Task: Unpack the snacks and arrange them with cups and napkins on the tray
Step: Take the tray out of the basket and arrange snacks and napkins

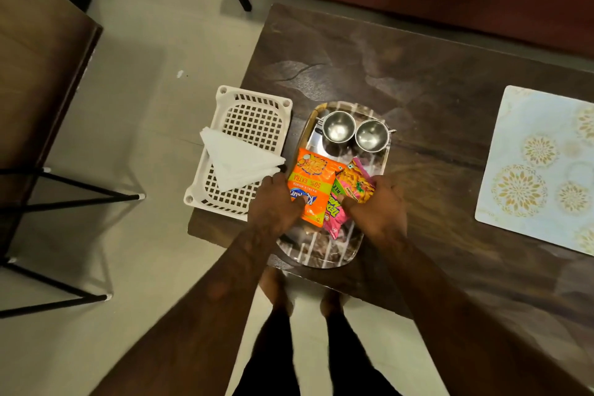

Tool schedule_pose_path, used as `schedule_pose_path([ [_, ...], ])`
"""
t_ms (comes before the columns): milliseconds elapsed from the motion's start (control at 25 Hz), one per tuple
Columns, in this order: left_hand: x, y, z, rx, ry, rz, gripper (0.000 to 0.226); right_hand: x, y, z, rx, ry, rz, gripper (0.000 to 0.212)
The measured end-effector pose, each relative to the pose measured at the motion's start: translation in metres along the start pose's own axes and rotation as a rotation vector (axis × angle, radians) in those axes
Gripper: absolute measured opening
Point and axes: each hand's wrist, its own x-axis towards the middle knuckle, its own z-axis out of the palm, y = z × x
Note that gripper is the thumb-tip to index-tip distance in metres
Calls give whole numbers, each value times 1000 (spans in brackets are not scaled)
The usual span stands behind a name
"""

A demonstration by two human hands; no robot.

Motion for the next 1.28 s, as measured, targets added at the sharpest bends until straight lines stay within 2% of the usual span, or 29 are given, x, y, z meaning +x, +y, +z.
schedule_pose_path([
  [160,-4,-8,-2,-438,-128,-52,38,-4,-6,7,265,56,43,66],
  [240,-7,-8,-7,-535,-140,-54,27,-6,-9,8,345,88,42,63],
  [360,-9,-17,-24,-644,-132,-85,17,-12,-17,10,416,131,16,69],
  [480,-10,-37,-51,-720,-68,-81,15,-21,-32,14,511,159,-21,76],
  [600,-6,-61,-72,-804,47,-154,21,-28,-54,25,585,147,-89,74],
  [720,6,-84,-82,-851,161,-192,27,-27,-79,43,620,53,-134,72],
  [880,23,-101,-85,-814,299,-248,25,-21,-114,72,582,-57,-219,73],
  [1000,33,-109,-87,-703,240,-305,25,-12,-132,94,532,-92,-226,71],
  [1040,33,-109,-89,-611,229,-318,28,-11,-132,99,498,-109,-233,71],
  [1120,25,-107,-93,-318,316,-307,43,-14,-127,101,396,-100,-294,70],
  [1200,14,-94,-97,-135,448,-141,53,-21,-121,93,319,-12,-369,66],
  [1280,9,-68,-98,-99,430,107,52,-22,-111,77,255,106,-419,60],
])
